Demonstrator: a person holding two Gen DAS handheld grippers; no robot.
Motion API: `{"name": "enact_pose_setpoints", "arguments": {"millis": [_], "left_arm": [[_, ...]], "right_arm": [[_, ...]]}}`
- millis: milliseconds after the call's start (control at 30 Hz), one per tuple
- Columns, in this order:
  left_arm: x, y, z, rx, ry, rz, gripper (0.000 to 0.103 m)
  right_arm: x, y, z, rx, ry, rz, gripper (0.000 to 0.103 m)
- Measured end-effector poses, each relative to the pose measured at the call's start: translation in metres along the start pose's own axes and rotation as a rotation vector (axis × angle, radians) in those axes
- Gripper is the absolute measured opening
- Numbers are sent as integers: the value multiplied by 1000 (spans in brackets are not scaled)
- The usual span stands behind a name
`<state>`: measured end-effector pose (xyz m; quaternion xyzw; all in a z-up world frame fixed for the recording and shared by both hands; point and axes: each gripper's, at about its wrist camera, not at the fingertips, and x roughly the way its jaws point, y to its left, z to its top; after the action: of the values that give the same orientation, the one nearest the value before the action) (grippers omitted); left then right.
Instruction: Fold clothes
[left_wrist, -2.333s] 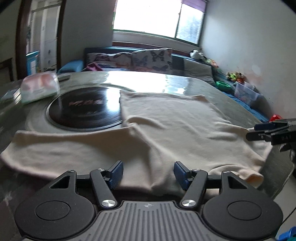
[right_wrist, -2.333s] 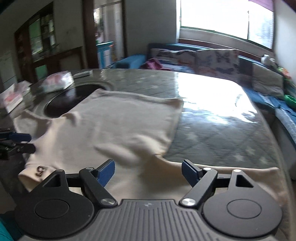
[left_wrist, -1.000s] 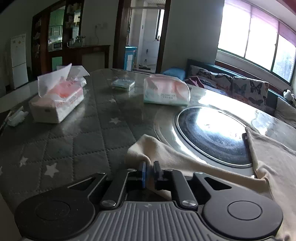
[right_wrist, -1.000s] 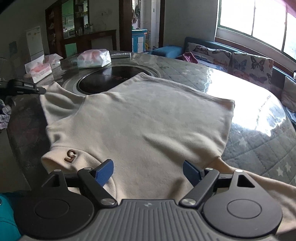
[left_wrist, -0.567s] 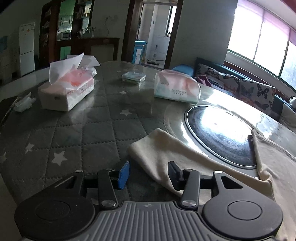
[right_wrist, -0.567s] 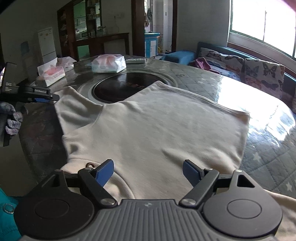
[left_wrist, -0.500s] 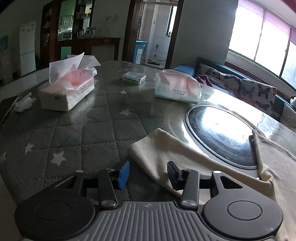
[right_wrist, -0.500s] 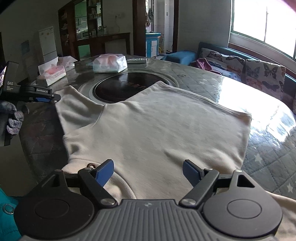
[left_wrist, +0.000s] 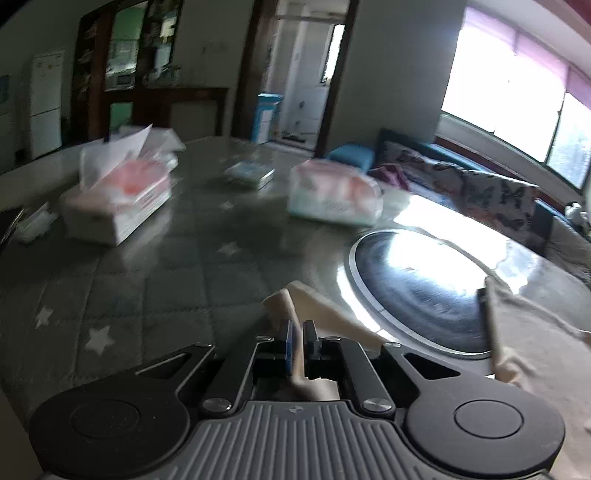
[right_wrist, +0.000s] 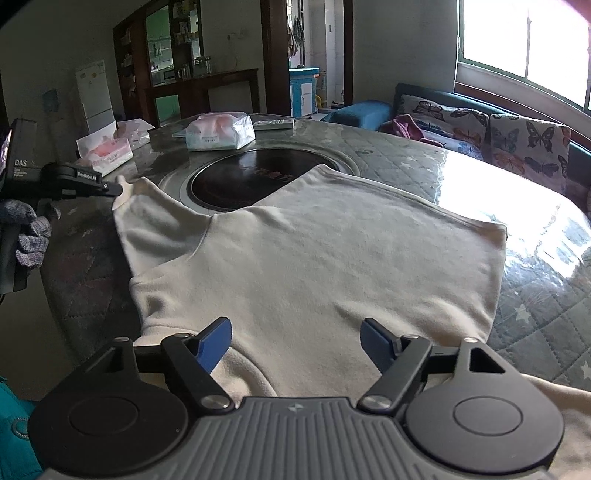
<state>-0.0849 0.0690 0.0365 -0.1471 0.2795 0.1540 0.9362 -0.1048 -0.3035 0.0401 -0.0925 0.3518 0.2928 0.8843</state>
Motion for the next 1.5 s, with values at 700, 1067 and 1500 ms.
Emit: {"name": "enact_pose_setpoints", "arguments": {"millis": [700,1067,1500], "left_arm": [[2,-5,-8,32,7,97,33],[20,16,-11,-56,39,145,40],[-10,-10,14,-84,-59,-11,4]], "right_arm": [[-6,-4,-5,26,-36,15,78],[-3,1,-4,24,-24,12,78],[-12,-7,-6,64,-51,-3,78]]}}
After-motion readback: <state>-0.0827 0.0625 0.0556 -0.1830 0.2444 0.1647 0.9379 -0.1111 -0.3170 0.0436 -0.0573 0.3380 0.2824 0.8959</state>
